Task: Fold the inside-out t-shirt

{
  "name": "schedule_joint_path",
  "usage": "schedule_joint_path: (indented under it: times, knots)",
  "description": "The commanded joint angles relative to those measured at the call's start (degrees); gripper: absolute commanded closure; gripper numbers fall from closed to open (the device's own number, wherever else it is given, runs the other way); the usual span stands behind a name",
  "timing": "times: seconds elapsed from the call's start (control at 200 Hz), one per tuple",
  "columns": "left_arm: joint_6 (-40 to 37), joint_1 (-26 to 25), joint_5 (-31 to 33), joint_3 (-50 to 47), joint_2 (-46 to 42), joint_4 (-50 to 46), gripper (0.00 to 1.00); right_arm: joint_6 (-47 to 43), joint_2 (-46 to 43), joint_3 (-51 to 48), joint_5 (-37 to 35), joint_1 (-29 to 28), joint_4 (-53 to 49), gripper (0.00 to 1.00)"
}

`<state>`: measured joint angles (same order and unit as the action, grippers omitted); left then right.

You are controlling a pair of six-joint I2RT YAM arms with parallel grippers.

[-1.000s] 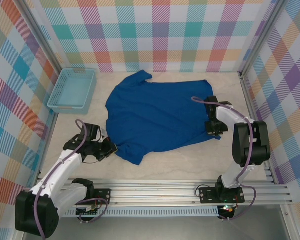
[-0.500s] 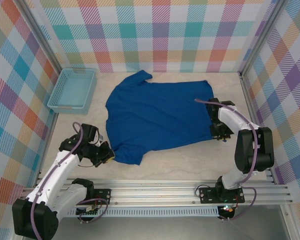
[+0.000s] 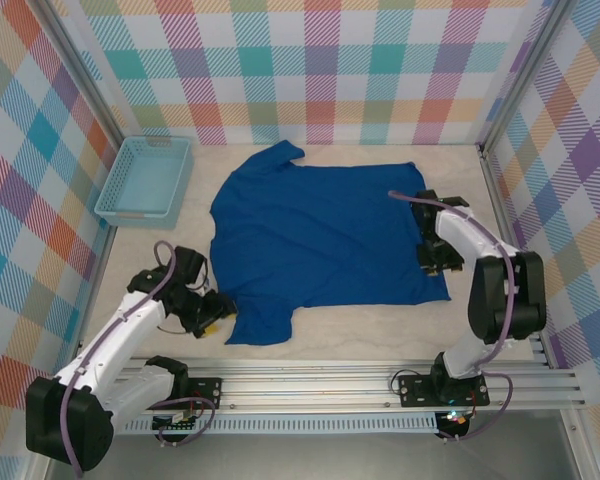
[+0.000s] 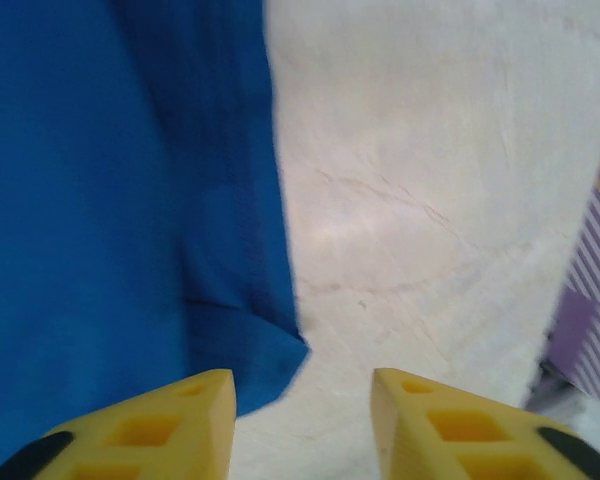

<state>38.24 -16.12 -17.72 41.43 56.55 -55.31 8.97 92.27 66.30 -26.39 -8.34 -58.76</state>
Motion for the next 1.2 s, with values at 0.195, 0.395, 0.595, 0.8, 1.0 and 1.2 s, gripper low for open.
schedule_joint_path:
  times: [0.195,0.395,0.595,0.8,1.0,1.2]
  knots:
    - [-7.56,-0.32,20.24,17.9,14.77,24.54,0.29,0.76,2.96,7.71,19.66,-0.12,28.4,0.43]
    - [-13.35,0.07,23.57,31.85,37.25,33.89,0.29,6.29,18.04,20.43,21.04,0.93,29.46,0.44]
    - [-16.64,2.76,20.57,49.82,58.44,28.79,0.29,10.92,25.84,26.55,27.5,2.91,32.49,0.45]
    - [-15.3,6.82,16.09,57.11,68.01,23.59,0.3,12.96,34.55,34.6,30.84,4.67,27.7,0.46]
    - [-15.36,10.06,13.53,56.82,71.47,20.99,0.3,15.27,39.44,37.9,32.72,6.63,24.6,0.47]
    - [-16.68,13.22,13.75,57.26,73.58,19.53,0.3,16.65,39.09,36.66,31.8,7.73,21.45,0.48]
